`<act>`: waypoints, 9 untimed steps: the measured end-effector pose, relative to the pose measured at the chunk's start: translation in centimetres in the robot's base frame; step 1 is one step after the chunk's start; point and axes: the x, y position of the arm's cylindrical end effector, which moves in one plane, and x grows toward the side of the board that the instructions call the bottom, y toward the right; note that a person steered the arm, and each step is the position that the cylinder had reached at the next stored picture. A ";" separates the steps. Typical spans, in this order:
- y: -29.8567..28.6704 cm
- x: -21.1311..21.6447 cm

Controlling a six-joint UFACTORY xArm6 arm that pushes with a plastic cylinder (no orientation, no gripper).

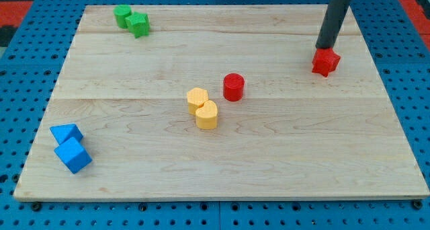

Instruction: Place the red circle to the left of the red star

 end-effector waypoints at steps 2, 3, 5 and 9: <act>-8.6 2.9; -16.1 3.7; -19.4 10.6; -15.0 18.4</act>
